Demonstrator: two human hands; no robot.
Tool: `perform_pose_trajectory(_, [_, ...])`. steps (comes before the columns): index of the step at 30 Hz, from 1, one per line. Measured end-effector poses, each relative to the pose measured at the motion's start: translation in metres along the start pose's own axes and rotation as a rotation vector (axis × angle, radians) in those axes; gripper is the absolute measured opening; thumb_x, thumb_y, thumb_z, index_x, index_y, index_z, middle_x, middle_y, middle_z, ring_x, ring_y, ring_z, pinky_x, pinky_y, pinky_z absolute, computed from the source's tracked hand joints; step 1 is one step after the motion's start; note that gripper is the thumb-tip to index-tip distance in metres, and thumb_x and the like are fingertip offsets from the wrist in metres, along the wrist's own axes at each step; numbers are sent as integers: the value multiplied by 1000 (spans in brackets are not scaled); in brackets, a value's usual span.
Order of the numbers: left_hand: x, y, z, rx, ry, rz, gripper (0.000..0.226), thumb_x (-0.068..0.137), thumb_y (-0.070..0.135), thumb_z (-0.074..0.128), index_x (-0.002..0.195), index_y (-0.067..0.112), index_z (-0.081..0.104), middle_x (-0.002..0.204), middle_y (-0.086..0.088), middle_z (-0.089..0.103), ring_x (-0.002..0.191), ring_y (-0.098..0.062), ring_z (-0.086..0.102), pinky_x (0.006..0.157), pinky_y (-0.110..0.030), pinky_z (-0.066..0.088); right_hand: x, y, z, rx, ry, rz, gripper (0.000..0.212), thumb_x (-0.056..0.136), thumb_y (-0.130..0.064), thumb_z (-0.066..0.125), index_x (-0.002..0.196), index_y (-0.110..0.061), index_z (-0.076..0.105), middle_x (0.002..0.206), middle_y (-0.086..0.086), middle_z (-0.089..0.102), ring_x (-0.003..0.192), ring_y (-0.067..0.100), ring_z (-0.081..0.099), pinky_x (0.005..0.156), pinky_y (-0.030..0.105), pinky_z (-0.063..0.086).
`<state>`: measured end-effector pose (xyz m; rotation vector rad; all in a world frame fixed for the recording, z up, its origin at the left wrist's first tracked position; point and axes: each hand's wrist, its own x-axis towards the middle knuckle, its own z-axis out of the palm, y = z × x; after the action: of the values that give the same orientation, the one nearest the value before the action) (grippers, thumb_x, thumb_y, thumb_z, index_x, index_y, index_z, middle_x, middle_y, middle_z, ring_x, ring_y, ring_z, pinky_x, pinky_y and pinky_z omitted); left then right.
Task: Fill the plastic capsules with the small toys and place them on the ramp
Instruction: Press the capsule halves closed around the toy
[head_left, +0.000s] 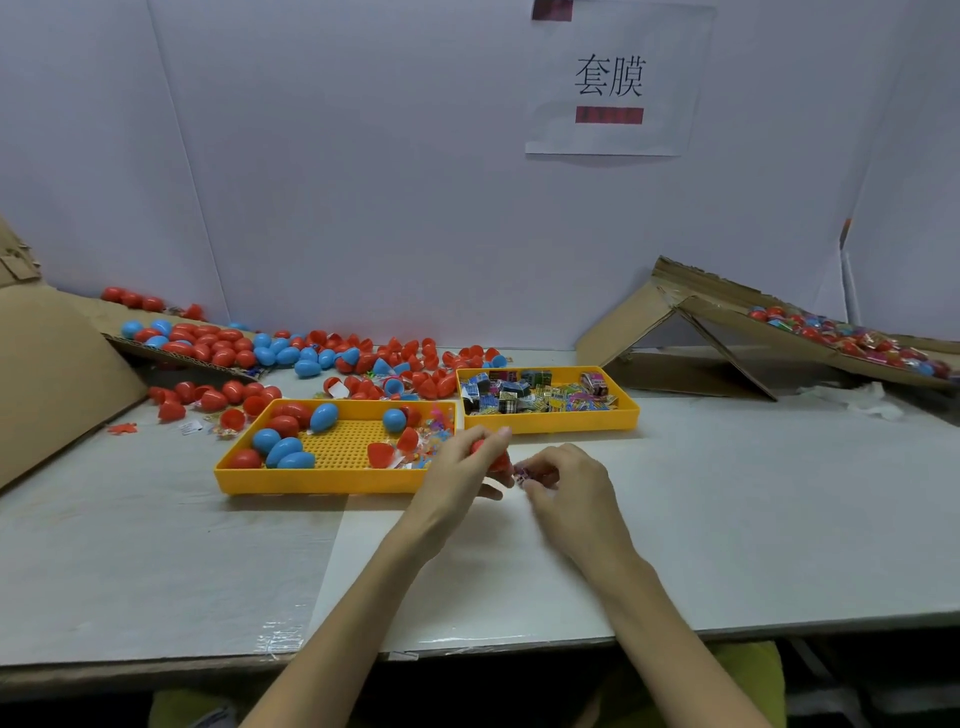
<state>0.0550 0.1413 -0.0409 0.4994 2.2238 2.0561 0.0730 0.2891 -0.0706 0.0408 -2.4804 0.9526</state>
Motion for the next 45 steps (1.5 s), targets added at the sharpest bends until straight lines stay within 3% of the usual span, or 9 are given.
perform_pose_trajectory(3, [-1, -4, 2, 137, -22, 39, 25, 98, 34, 60, 92, 10, 59, 93, -7, 64, 88, -15, 63, 76, -32, 53, 3, -2, -1, -41, 21, 8, 9, 87, -9, 68, 88, -12, 76, 90, 1, 66, 81, 15, 59, 79, 31, 51])
perform_pose_trajectory(8, [1, -16, 7, 540, -53, 224, 29, 88, 27, 76, 95, 13, 51, 104, -5, 54, 102, -23, 51, 84, -26, 41, 0, 1, -5, 33, 36, 32, 11, 86, -12, 67, 82, -20, 75, 76, -8, 68, 71, 7, 59, 65, 26, 48])
perform_pose_trajectory(14, [5, -23, 12, 617, 1, 260, 26, 81, 17, 77, 92, 9, 55, 84, 10, 48, 75, -14, 52, 73, -36, 50, 2, 0, -5, 102, 44, 65, 12, 84, -10, 68, 78, -18, 73, 76, -12, 66, 71, 4, 58, 65, 16, 45])
perform_pose_trajectory(18, [6, -26, 9, 624, -9, 263, 26, 78, 14, 77, 87, 15, 52, 77, 4, 55, 72, -17, 51, 56, -20, 39, 0, -1, -5, 156, -24, 48, 15, 85, -11, 68, 75, -22, 72, 74, -11, 69, 72, 0, 58, 60, 8, 40])
perform_pose_trajectory(21, [7, -26, 7, 587, 2, 228, 29, 78, 9, 77, 91, 19, 54, 90, -1, 63, 83, -17, 58, 61, -14, 43, 0, 0, -8, 174, 43, 131, 18, 91, -14, 64, 77, -23, 71, 78, -10, 69, 76, 3, 61, 69, 14, 47])
perform_pose_trajectory(23, [6, -25, 7, 549, 17, 223, 28, 77, 5, 77, 89, 19, 56, 94, -3, 67, 89, -19, 61, 70, -21, 51, -1, 2, -9, 80, 52, 225, 12, 92, -27, 65, 80, -27, 68, 81, -10, 68, 82, 9, 62, 83, 33, 50])
perform_pose_trajectory(28, [4, -27, 6, 541, 32, 255, 27, 75, 7, 81, 84, 16, 58, 87, -2, 69, 86, -20, 64, 77, -39, 54, -3, 1, -9, -124, -11, 312, 21, 80, -51, 71, 75, -32, 63, 71, -17, 60, 83, 11, 60, 79, 32, 29])
perform_pose_trajectory(40, [5, -27, 8, 552, 37, 205, 33, 70, 3, 83, 79, 22, 57, 83, 9, 66, 83, -10, 61, 69, -18, 47, -5, -1, -13, 37, 22, 341, 18, 81, -28, 77, 75, -35, 62, 66, -15, 65, 79, 7, 61, 90, 35, 41])
perform_pose_trajectory(45, [5, -24, 9, 556, 44, 197, 30, 69, 2, 82, 80, 19, 59, 88, 1, 70, 87, -17, 63, 76, -30, 52, -5, -3, -13, 27, 36, 361, 16, 83, -20, 72, 77, -32, 64, 66, -15, 64, 82, 12, 62, 90, 35, 42])
